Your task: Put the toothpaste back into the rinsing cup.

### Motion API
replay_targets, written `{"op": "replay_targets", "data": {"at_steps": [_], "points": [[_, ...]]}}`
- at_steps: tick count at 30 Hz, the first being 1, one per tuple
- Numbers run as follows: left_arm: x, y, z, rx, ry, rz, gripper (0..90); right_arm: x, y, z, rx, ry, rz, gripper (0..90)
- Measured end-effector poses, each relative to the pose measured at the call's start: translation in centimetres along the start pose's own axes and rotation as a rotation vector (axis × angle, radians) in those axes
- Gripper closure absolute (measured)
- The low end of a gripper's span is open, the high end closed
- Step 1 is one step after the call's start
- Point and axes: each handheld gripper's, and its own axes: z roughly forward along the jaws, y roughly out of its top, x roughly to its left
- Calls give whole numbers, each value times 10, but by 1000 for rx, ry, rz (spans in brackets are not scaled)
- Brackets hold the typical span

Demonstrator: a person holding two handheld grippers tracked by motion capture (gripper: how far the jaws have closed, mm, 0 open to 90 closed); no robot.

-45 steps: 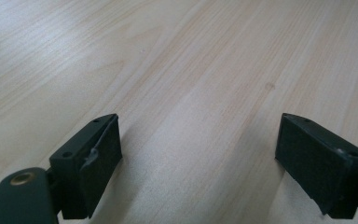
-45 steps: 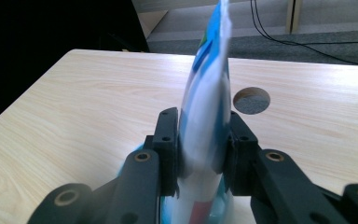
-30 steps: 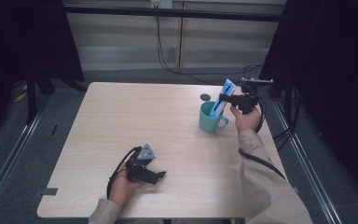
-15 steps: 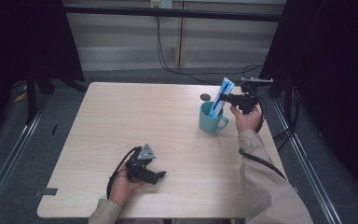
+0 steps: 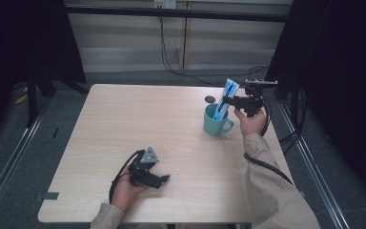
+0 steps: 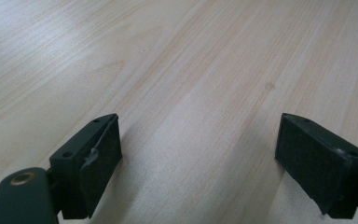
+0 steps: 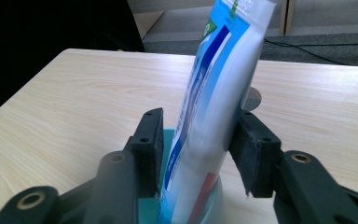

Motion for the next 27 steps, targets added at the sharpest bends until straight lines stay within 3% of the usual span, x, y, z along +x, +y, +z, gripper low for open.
{"op": "replay_targets", "data": {"at_steps": [27], "points": [[0, 0, 0, 0, 0, 0, 140, 4, -2, -7, -1, 11, 0, 286]]}}
